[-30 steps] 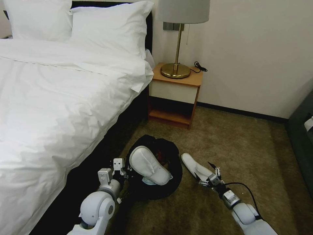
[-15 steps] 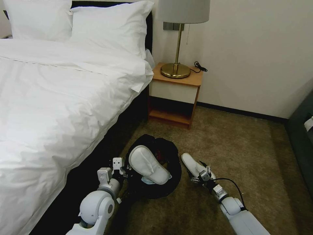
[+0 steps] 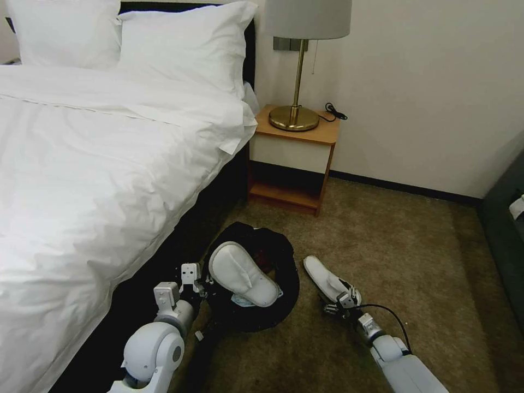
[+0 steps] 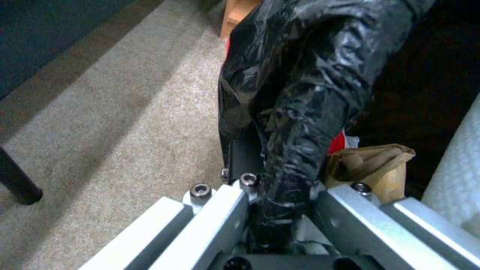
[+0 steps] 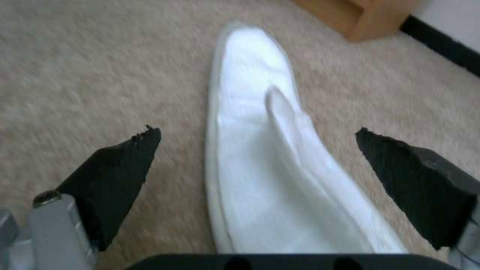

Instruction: Pick up the trash bin, then pick up the garbage on the floor and place it into the trash bin.

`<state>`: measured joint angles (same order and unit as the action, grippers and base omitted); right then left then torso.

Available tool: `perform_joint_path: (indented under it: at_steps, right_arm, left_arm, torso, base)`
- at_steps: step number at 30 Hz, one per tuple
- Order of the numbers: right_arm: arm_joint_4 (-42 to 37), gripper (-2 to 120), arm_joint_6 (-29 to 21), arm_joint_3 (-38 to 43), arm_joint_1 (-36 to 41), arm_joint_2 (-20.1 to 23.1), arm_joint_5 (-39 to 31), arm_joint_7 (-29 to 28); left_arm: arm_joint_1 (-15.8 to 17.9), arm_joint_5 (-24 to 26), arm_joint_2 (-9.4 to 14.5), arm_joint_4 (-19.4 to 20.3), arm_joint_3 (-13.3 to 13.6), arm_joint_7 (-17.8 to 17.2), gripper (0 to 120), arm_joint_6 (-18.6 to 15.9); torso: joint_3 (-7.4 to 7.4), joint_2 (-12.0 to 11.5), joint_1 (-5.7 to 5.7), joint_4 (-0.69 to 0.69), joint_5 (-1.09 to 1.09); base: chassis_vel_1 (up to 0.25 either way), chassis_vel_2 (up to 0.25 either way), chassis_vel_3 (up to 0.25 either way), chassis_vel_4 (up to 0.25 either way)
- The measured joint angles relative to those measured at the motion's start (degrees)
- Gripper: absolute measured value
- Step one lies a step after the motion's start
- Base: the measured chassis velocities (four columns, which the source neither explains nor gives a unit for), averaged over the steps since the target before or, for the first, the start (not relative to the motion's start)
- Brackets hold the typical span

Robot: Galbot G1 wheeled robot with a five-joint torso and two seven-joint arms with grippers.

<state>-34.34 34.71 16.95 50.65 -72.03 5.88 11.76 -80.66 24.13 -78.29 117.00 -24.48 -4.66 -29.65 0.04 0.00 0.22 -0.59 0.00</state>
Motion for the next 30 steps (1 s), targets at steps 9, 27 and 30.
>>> perform_joint_path:
  at_steps: [9, 27, 30]
  right_arm:
    - [4.41, 100, 0.02, 0.36, -2.87, -1.25, -0.61, -0.12]
    - [11.07, 70, 0.81, 0.91, -7.13, -3.57, -2.12, 1.2]
    - [10.98, 57, 0.99, 1.29, -5.75, -3.67, -2.44, 1.21]
  left_arm:
    - [-1.12, -0.47, -0.29, 0.78, -0.27, 0.09, 0, 0.21]
    - [-3.17, -0.56, 0.27, 3.29, -2.05, 0.35, 0, 0.48]
    - [-3.17, -0.44, 0.32, 3.52, -2.41, 0.36, 0, 0.53]
  torso:
    - [0.0, 0.0, 0.0, 0.0, 0.0]
    - [0.0, 0.0, 0.0, 0.01, 0.0]
    - [0.0, 0.0, 0.0, 0.0, 0.01]
  base:
    - [0.0, 0.0, 0.0, 0.0]
    - [0.0, 0.0, 0.0, 0.0]
    - [0.0, 0.0, 0.0, 0.0]
